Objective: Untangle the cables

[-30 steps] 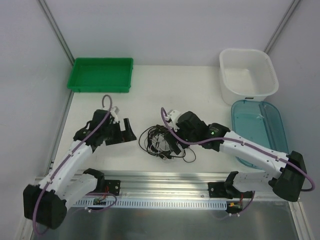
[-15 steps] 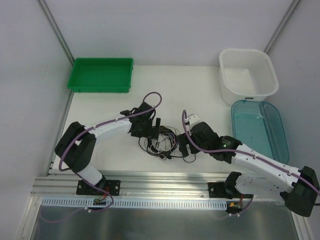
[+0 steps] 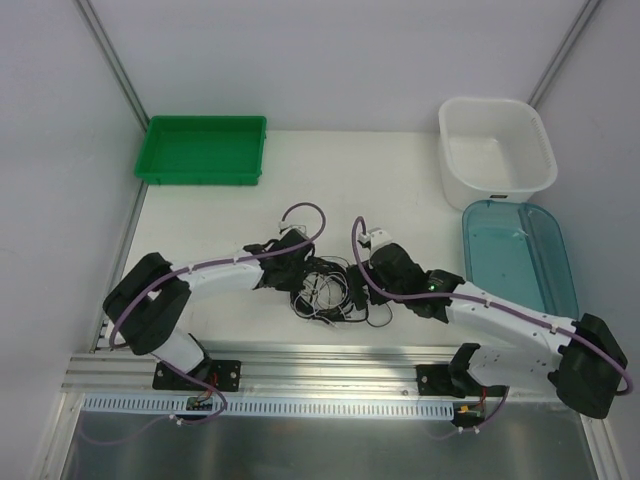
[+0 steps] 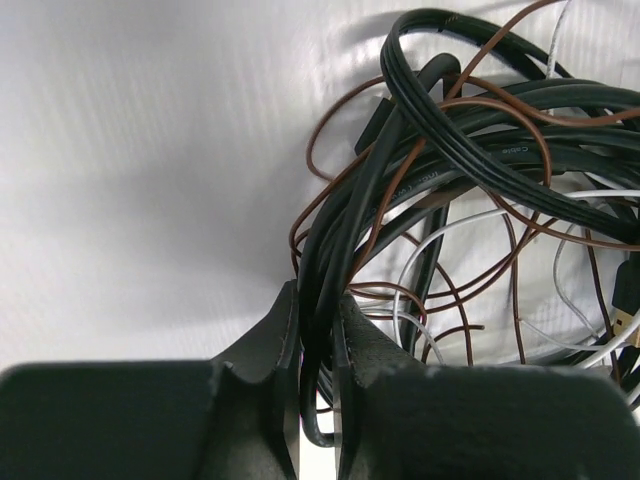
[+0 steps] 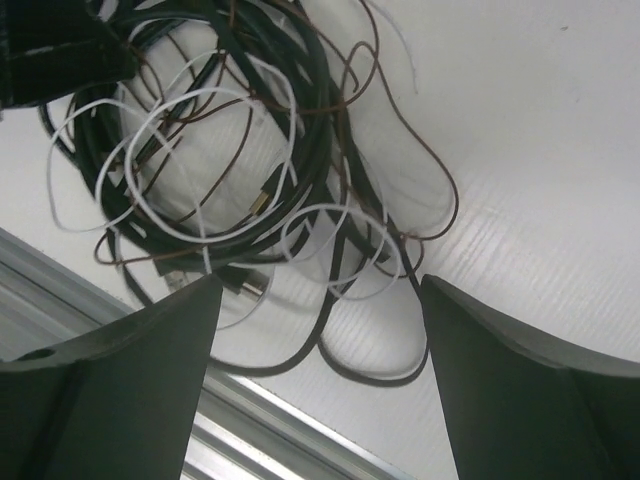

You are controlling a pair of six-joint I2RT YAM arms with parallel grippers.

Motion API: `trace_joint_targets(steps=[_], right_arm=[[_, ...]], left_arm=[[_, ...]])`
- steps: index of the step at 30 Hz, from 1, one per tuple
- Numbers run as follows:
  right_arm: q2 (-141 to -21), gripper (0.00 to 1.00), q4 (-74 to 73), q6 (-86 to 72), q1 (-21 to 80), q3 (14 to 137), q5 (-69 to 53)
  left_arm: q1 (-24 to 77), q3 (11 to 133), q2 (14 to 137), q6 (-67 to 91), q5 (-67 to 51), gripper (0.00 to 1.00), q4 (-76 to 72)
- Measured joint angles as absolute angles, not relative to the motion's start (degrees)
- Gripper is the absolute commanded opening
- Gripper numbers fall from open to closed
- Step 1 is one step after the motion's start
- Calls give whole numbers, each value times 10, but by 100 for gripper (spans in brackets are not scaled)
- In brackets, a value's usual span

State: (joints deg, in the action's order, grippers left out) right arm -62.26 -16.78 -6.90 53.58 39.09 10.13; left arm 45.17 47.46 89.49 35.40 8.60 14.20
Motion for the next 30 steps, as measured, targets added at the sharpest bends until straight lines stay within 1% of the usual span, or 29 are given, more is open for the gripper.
trace_joint_targets(steps=[3,4,6,7,10,17,21,25,30], right_arm=[[-662,78,-153,-75,536,391,97],[-674,73,-150,-77,536,391,95],[-690,68,-143,-84,536,391,89],[-697,63,-138,-87,536,391,86],[-713,57,-128,-95,537,393,79],[-732,56,-126,-103,569,412,76],[-728,58,-146,-100,611,457,108],[-720,56,-145,-99,635,495,126],[-737,54,-112,-120,636,504,128]], left_arm=[[466,430,848,377,107,0,139],[467,415,831,385,112,0,139],[470,386,796,401,121,0,142],[470,373,779,409,126,0,144],[472,340,740,432,141,0,145],[473,310,705,472,158,0,142],[473,307,702,491,162,0,142],[473,306,702,506,166,0,142],[477,306,702,524,170,0,142]])
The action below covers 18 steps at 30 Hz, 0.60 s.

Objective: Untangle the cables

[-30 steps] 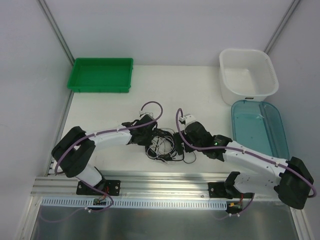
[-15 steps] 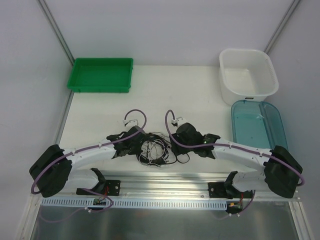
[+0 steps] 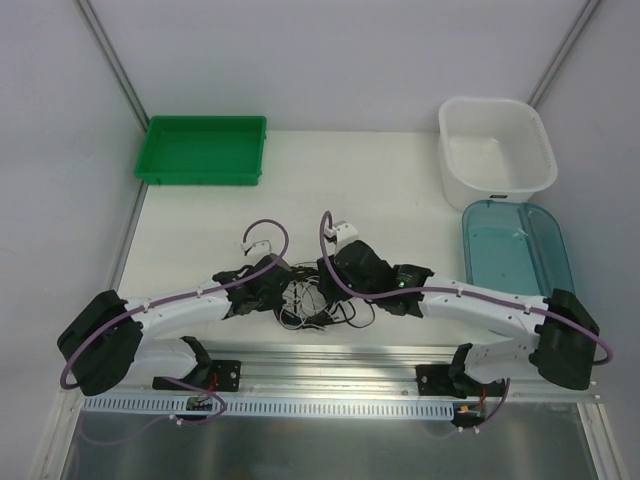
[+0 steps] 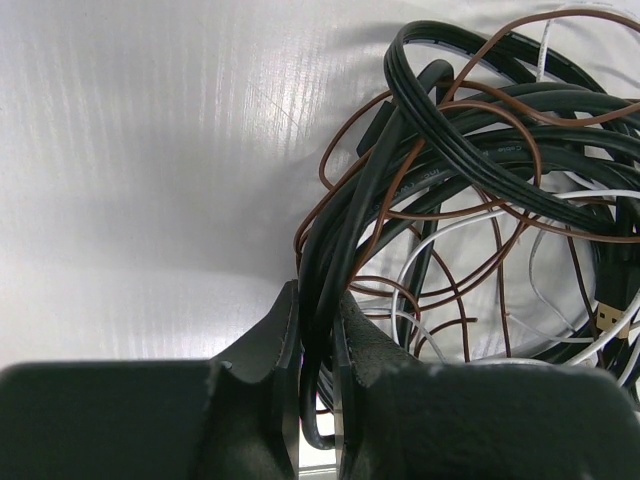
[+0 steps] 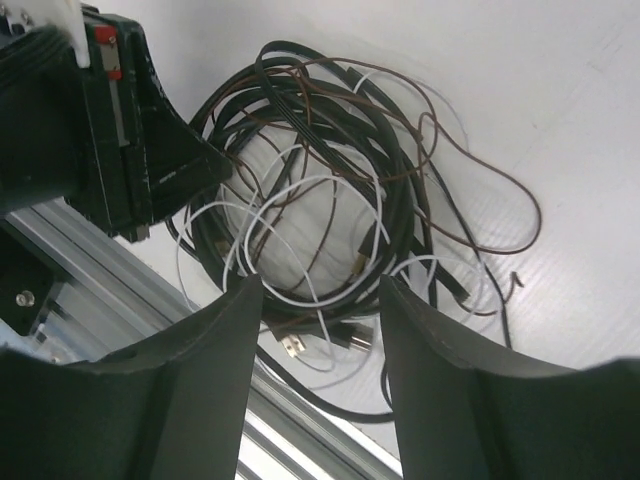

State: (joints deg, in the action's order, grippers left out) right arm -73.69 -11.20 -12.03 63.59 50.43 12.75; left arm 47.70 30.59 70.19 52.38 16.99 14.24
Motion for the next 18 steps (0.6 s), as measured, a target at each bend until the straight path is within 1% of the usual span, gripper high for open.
trace_joint_targets(steps=[11,16,17,18], right_arm=[[-841,51,-12,-265,644,504,138],[-886,46,10,-305,645,505,143],[-894,45,12,-309,645,505,144],[-901,41,14,-314,645,505,144]], left_arm=[[501,306,702,565,184,0,143],[507,306,702,575,188,0,143],[509,306,702,576,189,0,143],[510,306,702,577,190,0,143]])
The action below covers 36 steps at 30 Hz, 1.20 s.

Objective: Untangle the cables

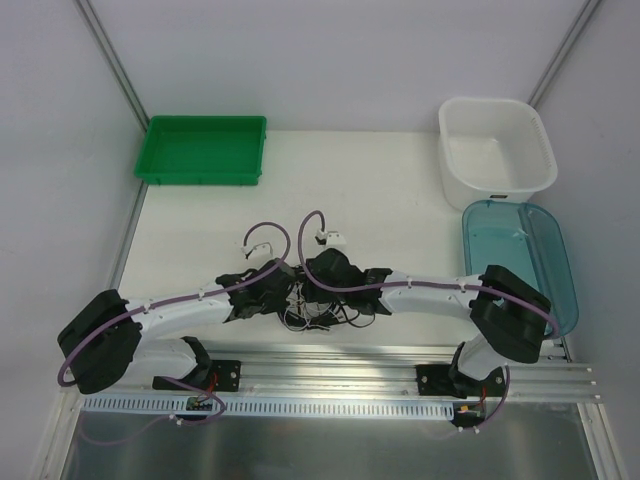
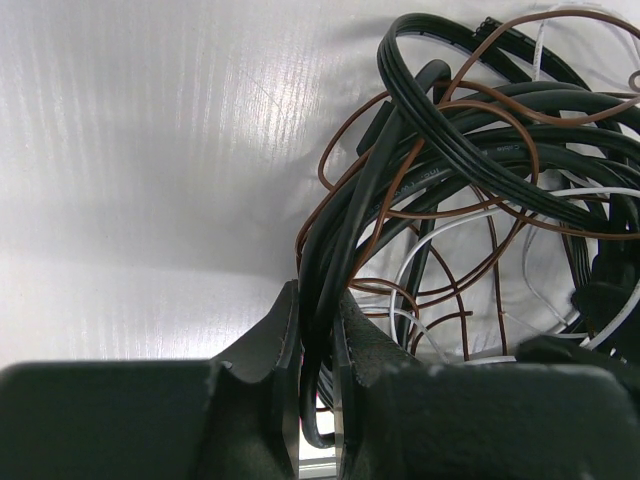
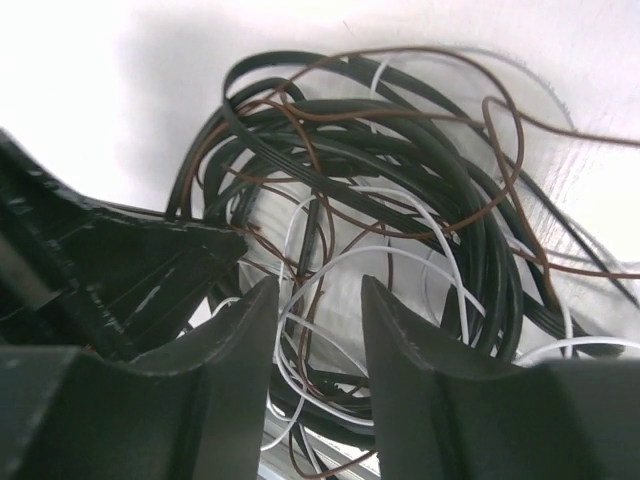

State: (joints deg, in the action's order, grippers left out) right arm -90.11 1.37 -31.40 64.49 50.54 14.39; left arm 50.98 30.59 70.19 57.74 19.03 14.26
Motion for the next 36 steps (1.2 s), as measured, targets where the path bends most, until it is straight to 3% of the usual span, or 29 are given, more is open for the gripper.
trace_joint_targets(steps=[2,3,6,11,20,28,36], right_arm=[[-912,36,15,-320,645,505,144],[-916,24,16,-322,645,505,144],[-917,1,20,-325,645,505,142],[-882,1,-1,-311,645,503,152],[-634,1,-135,-208,617,509,225],[-480,1,-263,-85,508,605,270],[-409,1,-315,-35,435,637,273]], left_arm=[[511,306,701,579,193,0,143],[511,305,701,579,195,0,143],[511,303,698,580,200,0,142],[511,289,684,580,215,0,138],[476,261,653,580,230,0,132],[418,255,628,558,231,2,143],[343,253,585,534,241,2,196]])
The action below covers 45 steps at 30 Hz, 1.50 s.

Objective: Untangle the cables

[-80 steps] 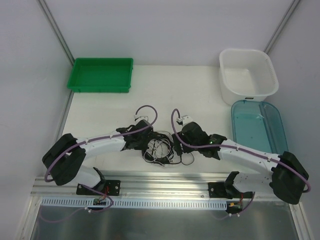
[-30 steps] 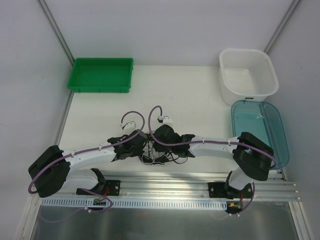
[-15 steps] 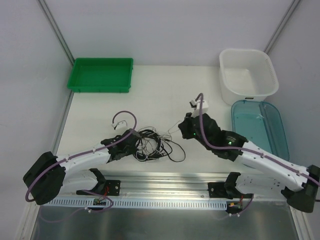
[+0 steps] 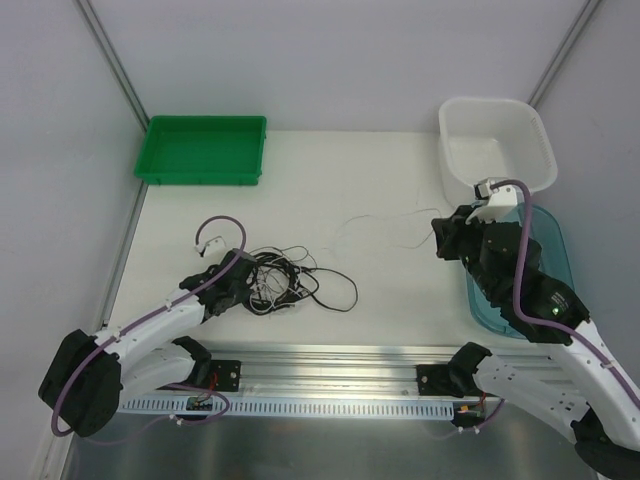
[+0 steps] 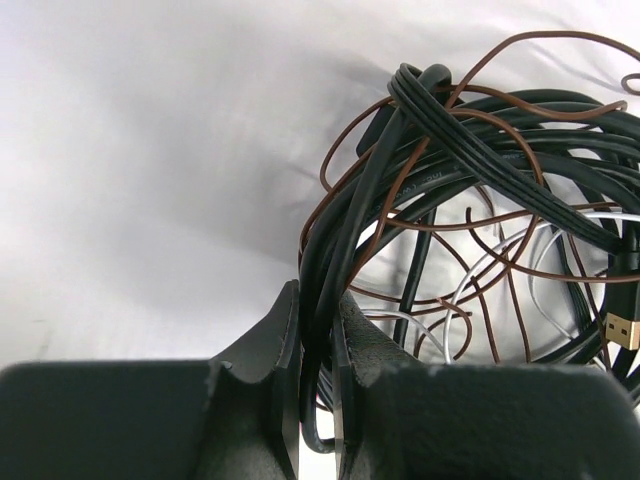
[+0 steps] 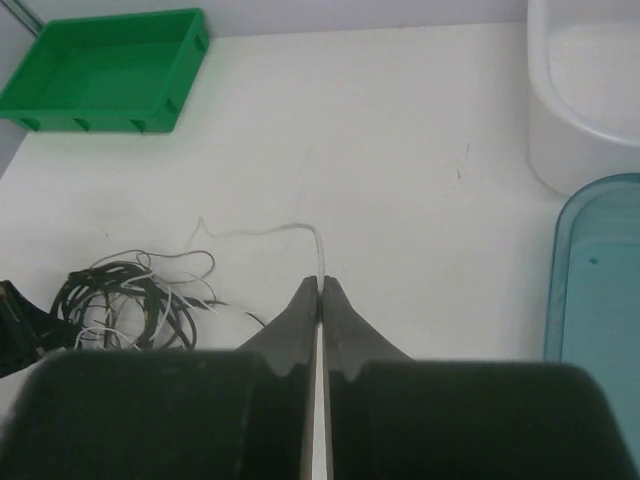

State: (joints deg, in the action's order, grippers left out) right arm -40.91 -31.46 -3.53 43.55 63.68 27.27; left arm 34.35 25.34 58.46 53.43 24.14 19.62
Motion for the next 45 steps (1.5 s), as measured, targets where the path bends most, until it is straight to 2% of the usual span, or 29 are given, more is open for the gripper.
trace_joint_targets(steps=[12,19,20,23,24,26,27,28,34,45], right_arm=[[-359,1,-359,-29,420,613,277],[-399,1,-358,-23,417,584,249],[-407,1,-358,-22,416,577,243],[-438,1,-357,-19,411,566,222],[-447,1,-357,-18,410,564,216],[-462,1,-355,-17,409,564,205],[-467,1,-353,-15,408,564,201],[-472,1,-352,-14,408,564,198],[-504,1,-371,10,394,612,194],[-551,1,-403,55,295,854,254]], left_arm=[[265,261,562,530,293,9,267],[262,328,594,473,257,27,274],[262,340,599,464,246,40,272],[262,366,602,435,205,62,266],[262,373,602,427,191,73,265],[262,384,600,410,163,84,263],[262,386,597,405,151,94,262],[262,389,592,396,138,98,263],[262,415,540,364,92,99,294],[219,482,517,280,64,99,361]])
